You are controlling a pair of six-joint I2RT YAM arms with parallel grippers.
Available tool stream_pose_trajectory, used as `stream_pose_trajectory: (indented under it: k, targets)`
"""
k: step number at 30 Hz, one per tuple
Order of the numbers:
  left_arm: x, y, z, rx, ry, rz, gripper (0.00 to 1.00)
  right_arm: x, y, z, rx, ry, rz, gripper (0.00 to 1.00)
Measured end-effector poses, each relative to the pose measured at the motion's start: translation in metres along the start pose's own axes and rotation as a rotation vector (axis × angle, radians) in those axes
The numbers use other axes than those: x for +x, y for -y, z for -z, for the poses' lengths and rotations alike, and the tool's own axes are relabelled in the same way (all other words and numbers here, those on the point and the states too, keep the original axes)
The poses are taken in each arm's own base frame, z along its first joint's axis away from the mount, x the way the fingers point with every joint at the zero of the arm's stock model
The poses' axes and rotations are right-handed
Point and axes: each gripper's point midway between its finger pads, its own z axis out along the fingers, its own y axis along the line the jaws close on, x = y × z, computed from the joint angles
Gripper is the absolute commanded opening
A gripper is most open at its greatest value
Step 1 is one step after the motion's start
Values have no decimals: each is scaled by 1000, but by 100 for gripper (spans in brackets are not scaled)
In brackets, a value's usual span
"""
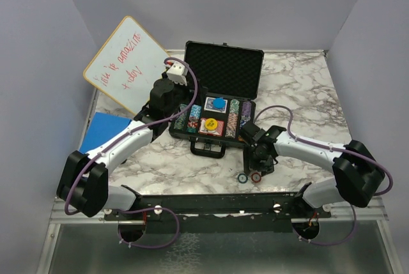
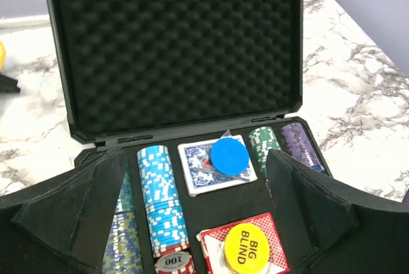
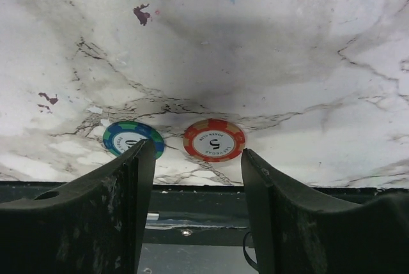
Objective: Pack up texas hold em set
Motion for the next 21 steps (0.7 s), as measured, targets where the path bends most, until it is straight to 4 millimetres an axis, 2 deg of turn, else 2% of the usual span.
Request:
stream_pose_trajectory:
  k: [7,14,21]
  targets:
    - [5,-7,1,-30,-13,32,99,3,0,-5,27,-5,-9,56]
    - [5,-6,1,-29,-13,44,99,12,15,-16,73,-16,-12,55]
    - [6,-5,0,-30,-15,66,99,11,14,-17,64,-8,-11,52]
